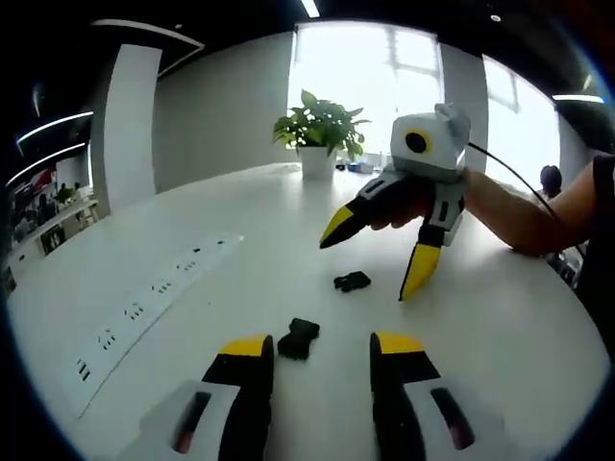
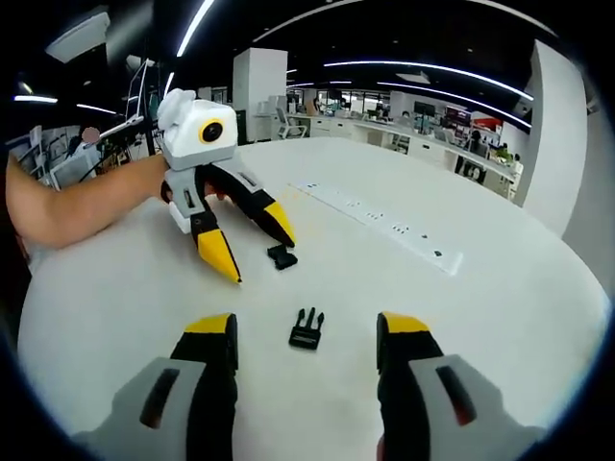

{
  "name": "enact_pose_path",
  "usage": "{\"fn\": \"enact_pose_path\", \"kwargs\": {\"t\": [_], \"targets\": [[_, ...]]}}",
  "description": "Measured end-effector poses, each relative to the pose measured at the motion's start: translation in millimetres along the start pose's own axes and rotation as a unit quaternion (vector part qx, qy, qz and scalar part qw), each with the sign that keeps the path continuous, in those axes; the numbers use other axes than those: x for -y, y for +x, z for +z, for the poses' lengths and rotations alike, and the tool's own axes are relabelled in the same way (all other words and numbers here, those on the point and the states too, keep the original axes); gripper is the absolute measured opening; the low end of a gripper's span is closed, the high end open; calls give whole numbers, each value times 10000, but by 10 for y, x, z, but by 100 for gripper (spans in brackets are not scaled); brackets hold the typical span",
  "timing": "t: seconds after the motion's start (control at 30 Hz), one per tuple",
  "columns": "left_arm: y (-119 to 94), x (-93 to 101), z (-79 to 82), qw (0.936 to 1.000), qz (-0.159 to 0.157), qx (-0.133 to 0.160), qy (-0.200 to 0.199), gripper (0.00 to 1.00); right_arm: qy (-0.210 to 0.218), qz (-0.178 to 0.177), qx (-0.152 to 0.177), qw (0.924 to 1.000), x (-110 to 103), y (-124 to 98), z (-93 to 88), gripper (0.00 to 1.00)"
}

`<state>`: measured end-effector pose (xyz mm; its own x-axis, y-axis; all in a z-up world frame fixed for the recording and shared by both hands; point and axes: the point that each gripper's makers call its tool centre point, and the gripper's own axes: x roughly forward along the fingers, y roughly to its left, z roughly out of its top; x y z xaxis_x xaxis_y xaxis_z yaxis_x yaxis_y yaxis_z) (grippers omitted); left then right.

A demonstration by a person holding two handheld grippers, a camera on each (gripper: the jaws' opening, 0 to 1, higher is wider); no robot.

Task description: Snap the two parts of the plastic buckle together until the buckle closes and remains connected.

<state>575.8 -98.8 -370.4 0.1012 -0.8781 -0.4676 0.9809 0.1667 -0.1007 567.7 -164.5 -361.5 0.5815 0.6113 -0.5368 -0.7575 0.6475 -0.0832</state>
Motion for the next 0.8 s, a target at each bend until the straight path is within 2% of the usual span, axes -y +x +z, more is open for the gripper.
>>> {"fn": "enact_pose_path", "kwargs": {"t": [0.17, 0.33, 0.8], "targets": [[-20, -49, 11, 9999, 74, 44, -73, 30, -14, 10, -43, 10000, 4, 11, -26, 54], [-43, -84, 6, 9997, 176, 92, -105, 28, 90, -22, -82, 9999, 15, 11, -42, 39], [-37, -64, -28, 9995, 315, 54, -3, 23, 136, -64, -192, 9997, 41, -12, -84, 23]]}}
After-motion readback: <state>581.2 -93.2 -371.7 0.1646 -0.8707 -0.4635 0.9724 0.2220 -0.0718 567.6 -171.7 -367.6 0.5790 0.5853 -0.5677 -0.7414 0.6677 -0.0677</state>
